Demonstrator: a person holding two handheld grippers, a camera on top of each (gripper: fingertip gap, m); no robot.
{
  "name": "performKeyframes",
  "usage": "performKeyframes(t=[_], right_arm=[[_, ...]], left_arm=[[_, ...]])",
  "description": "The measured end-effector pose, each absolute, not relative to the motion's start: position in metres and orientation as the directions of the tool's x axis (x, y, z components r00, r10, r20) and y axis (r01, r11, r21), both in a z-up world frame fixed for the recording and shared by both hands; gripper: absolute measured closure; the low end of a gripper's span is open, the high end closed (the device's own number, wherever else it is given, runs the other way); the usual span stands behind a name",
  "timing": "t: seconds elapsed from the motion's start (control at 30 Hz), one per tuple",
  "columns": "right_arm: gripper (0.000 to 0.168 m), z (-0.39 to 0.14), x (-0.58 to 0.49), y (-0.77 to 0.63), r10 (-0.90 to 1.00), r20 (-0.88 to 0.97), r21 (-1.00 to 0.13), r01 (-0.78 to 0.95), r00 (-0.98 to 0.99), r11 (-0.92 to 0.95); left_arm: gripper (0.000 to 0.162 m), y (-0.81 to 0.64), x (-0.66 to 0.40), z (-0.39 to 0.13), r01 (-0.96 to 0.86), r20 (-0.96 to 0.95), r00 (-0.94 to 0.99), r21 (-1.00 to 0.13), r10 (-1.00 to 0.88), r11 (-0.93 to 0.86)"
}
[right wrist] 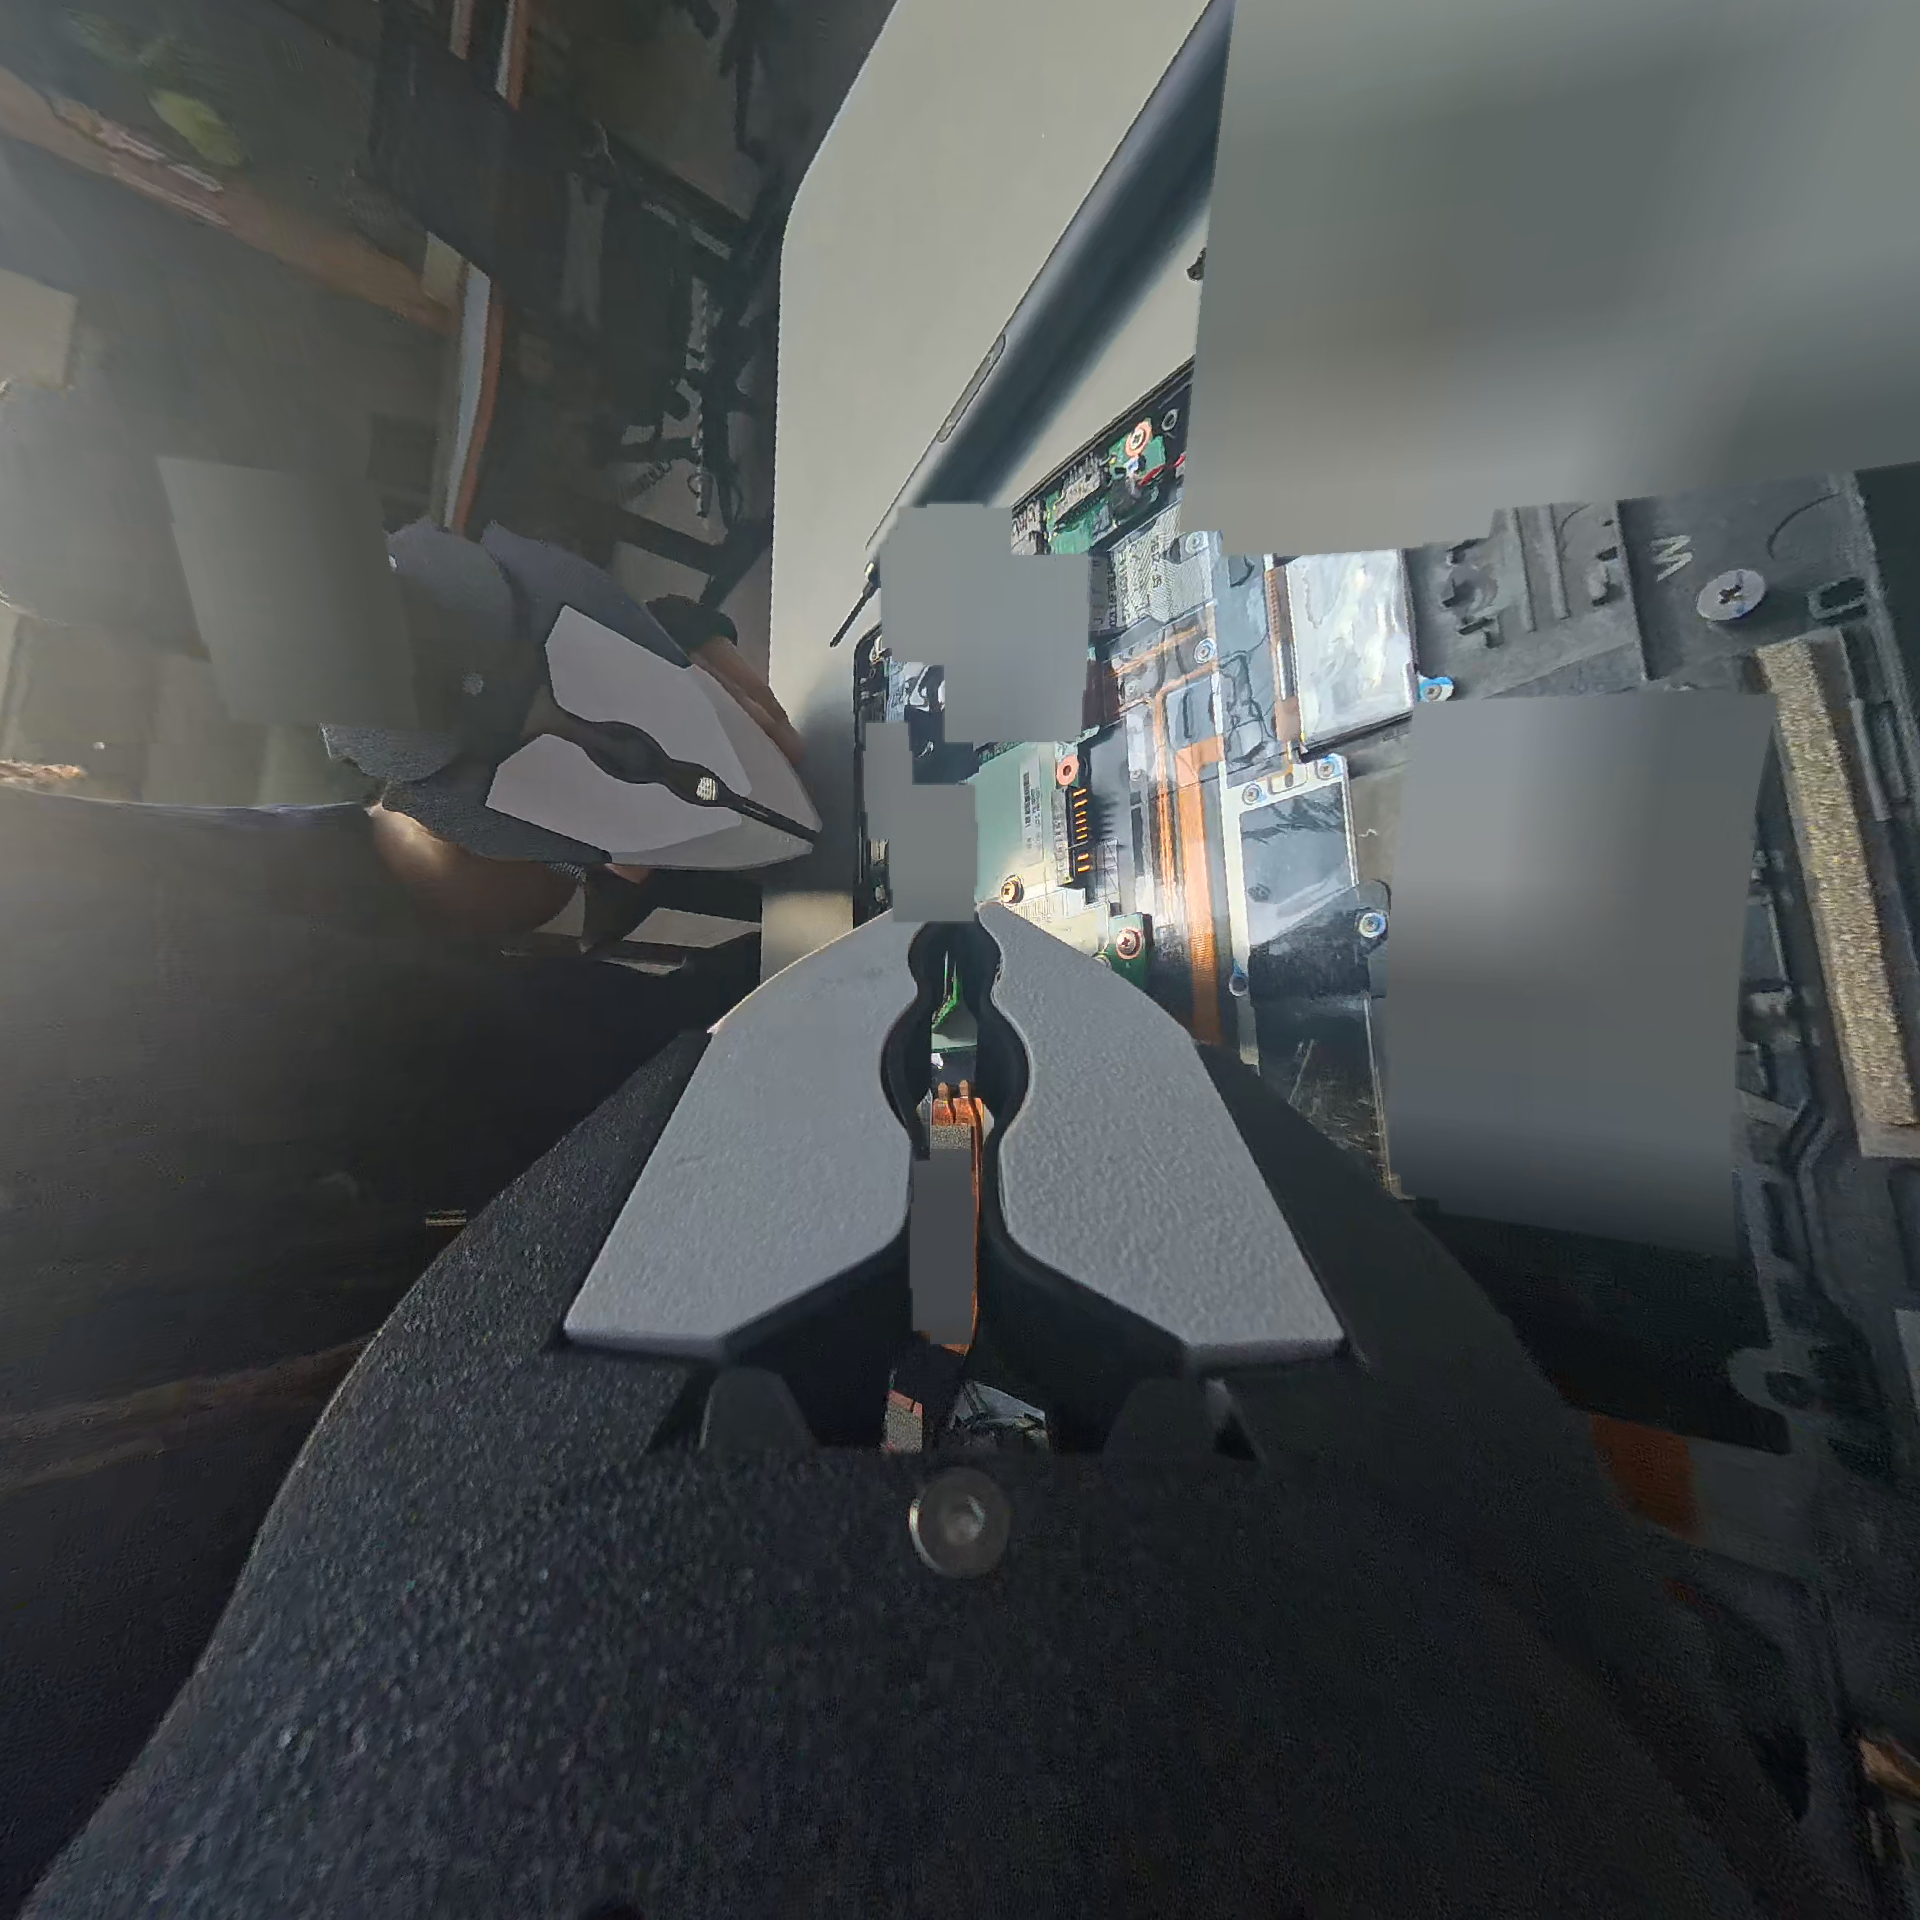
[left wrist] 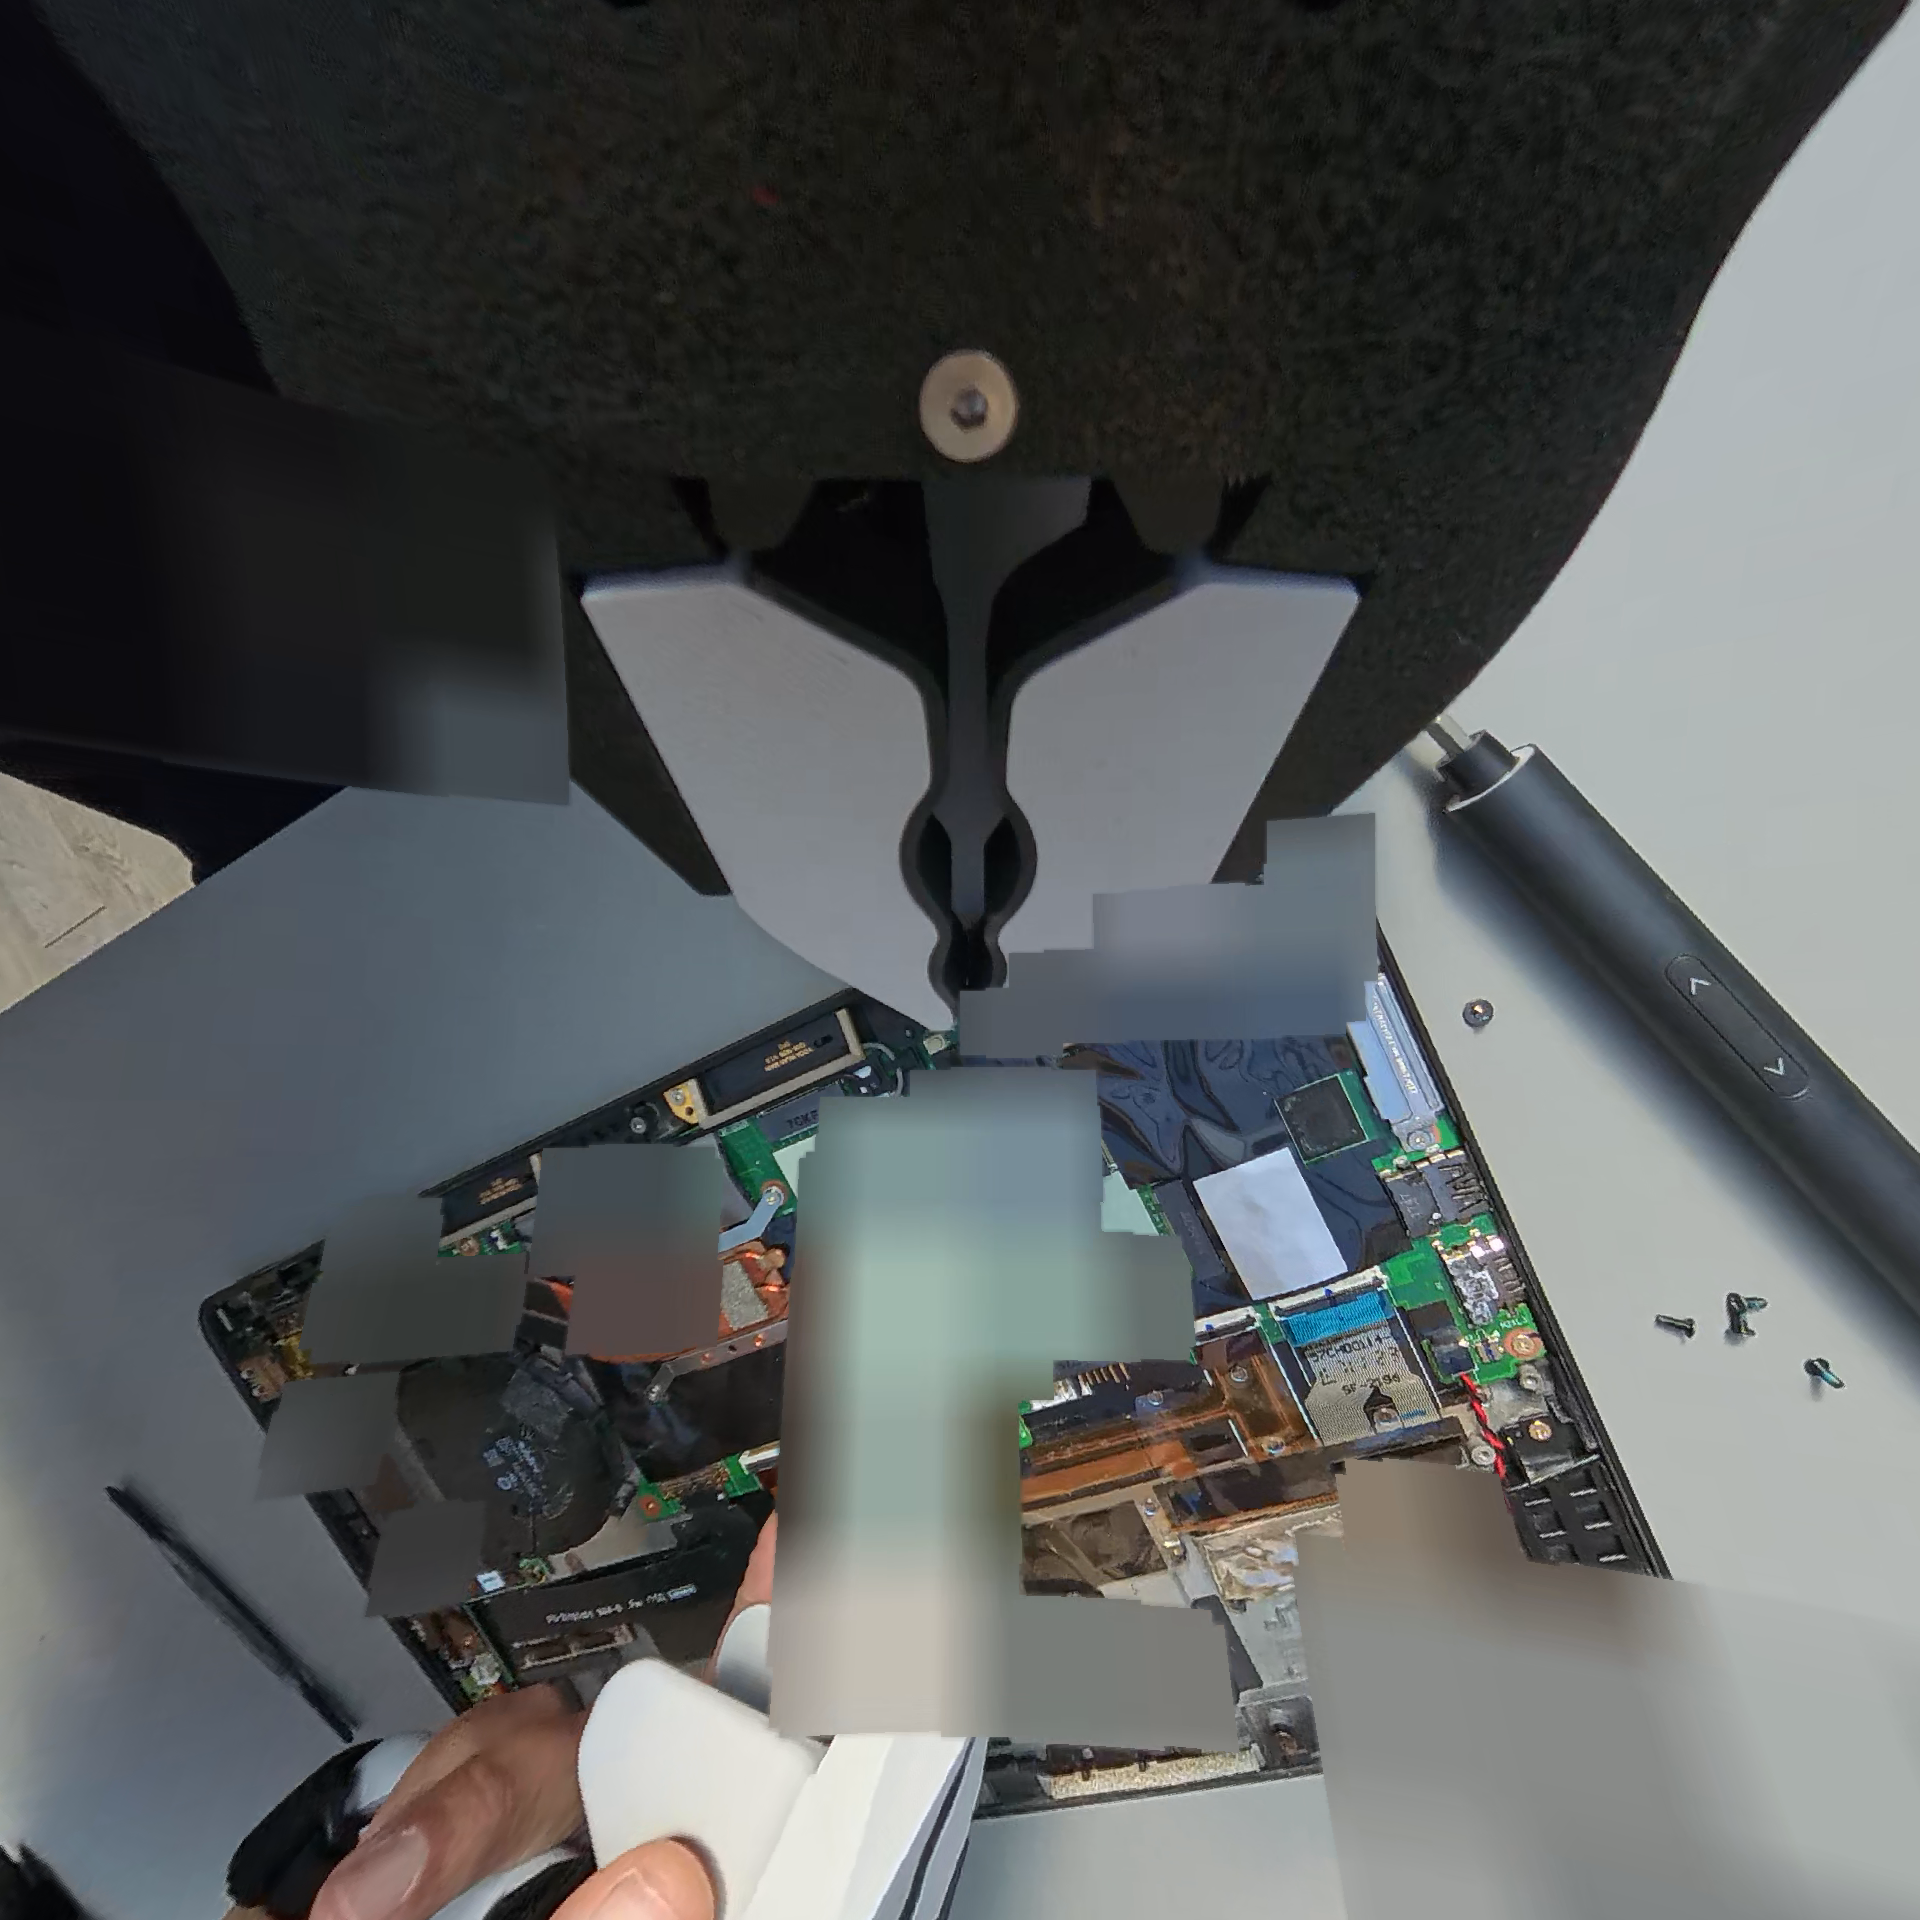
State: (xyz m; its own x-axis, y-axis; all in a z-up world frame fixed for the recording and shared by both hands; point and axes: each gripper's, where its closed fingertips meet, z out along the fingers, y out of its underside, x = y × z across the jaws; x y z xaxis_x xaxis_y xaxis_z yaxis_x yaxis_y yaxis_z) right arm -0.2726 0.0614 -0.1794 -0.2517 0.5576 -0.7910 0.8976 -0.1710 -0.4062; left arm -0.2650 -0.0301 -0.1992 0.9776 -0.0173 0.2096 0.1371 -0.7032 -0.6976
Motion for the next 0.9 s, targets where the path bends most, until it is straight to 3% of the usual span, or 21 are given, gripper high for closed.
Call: performKeyframes(t=[0.27,0.73,0.9], right_arm=[[0.166,-0.183,-0.269,0.049,0.52,-0.825,-0.36,0.915,-0.222,-0.181],[0.166,-0.182,-0.268,0.046,0.497,-0.823,-0.411,0.893,-0.276,-0.185],[0.166,-0.183,-0.268,0.047,0.477,-0.844,-0.377,0.904,-0.246,-0.201]], left_arm=[[0.162,-0.03,-0.271,-0.198,0.107,0.18,0.983,-0.697,-0.028,-0.709],[0.162,-0.03,-0.276,-0.2,0.079,0.176,0.983,-0.688,-0.06,-0.721],[0.157,-0.018,-0.269,-0.189,0.107,0.231,0.969,-0.71,-0.088,-0.696]])
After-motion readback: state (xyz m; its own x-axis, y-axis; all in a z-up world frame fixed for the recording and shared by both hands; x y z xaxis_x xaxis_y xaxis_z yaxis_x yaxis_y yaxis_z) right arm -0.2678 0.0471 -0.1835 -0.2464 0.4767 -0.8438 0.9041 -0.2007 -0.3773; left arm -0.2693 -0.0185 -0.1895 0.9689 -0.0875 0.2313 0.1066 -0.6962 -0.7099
